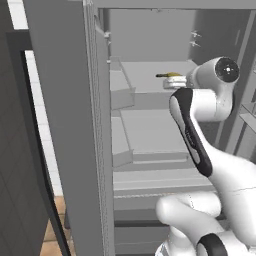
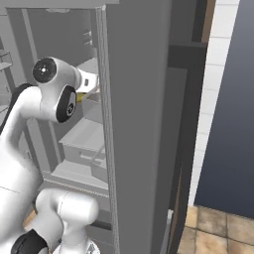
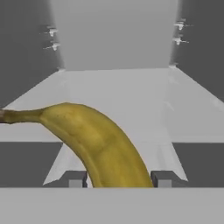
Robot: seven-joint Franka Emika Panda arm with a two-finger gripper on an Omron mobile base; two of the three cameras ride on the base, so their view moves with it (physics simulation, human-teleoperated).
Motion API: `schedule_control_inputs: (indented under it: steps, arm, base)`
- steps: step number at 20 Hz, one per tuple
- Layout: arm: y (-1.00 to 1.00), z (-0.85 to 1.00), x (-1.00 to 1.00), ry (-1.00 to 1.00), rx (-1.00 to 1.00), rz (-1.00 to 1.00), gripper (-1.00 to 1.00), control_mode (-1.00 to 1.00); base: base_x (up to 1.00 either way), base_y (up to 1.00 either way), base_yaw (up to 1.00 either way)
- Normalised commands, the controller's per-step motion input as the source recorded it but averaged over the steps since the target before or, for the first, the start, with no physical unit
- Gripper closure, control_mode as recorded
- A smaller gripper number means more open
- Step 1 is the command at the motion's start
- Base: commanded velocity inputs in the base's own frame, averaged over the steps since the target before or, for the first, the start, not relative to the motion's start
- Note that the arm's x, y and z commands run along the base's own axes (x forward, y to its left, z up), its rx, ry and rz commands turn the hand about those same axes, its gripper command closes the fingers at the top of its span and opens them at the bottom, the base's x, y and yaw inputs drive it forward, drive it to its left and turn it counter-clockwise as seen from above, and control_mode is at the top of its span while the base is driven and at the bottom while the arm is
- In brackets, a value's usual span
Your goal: Pick the banana and tangerine from the fridge and place them inside the tupperware on the counter.
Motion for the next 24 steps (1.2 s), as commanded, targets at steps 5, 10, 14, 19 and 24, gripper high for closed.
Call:
schedule_control_inputs:
  steps: [5,10,14,19,24]
  arm:
    - [0.00,0.17,-0.77,0.06,0.00,0.00,1.00,-1.00]
    - [0.00,0.19,-0.71,0.05,0.00,0.00,1.00,-1.00]
    - [0.00,0.03,-0.70,0.02,0.00,0.00,1.00,-1.00]
    - [0.02,0.00,-0.54,0.17,0.00,0.00,1.00,-1.00]
    - [0.02,-0.02,-0.09,0.05,0.00,0.00,1.00,1.00]
  base:
    - [0.00,0.00,0.00]
    - [0.00,0.00,0.00]
    - [0.00,0.00,0.00]
    - [0.00,0.00,0.00]
    - [-0.36,0.18,0.00]
